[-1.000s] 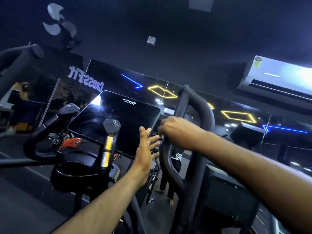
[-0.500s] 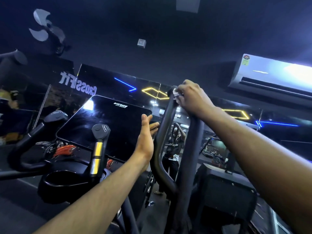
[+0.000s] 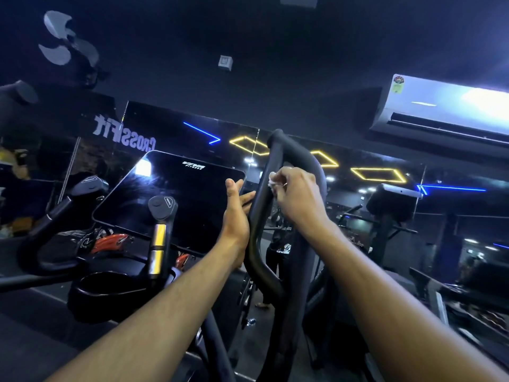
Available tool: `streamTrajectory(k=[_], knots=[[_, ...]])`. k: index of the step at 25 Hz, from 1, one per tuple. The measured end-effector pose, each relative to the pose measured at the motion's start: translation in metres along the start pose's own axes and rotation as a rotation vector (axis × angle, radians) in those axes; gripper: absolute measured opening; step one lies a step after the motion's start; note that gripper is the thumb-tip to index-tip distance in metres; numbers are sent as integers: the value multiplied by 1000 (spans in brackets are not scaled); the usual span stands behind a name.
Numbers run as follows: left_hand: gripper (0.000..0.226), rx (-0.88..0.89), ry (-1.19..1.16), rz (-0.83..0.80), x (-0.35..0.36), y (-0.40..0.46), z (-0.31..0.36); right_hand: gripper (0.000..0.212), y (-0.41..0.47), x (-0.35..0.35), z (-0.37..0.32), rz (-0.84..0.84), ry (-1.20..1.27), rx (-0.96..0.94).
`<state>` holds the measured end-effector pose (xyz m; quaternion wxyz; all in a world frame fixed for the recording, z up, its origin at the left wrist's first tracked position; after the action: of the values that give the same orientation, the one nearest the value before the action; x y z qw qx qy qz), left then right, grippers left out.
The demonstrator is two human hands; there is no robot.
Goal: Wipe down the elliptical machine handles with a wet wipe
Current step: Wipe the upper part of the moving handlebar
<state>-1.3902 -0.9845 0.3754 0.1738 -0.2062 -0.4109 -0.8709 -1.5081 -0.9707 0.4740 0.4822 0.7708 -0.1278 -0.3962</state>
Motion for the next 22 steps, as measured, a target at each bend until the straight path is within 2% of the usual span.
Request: streamTrajectory(k=[4,8,10,12,14,19,22], knots=[[62,-19,-93,31,2,-1,0,7,-48,8,-3,-77,-30,-25],[66,-52,-108,15,-2,-3,0,9,-49,1,-6,-296,-45,-59],[68,-41,-66,7,-6,-3,0,11,-10,-18,-12,-185,-83,-99],[69,-25,-37,21,-13,-3,-1,13,34,-30,-22,-32,-213,-173],[69,-15,-18,28,-19,-2,-3,17,60,-21,-32,-4,-432,-257],[70,-4,8,20,-27,2,-1,22,59,4,-45,-70,-759,-432],[71,-15,8,22,-21,0,-1,17,36,16,-61,-229,-964,-612]])
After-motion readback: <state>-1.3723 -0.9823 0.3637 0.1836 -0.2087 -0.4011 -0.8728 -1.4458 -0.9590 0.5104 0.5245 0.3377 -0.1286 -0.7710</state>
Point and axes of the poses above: each hand's wrist, its own y-axis towards the middle knuckle, its own x-axis out of the palm, z = x × y, the point moved 6 cm from there along y, towards the middle knuckle, and after that the axes turned 11 degrees about x, right-handed, at the moved point
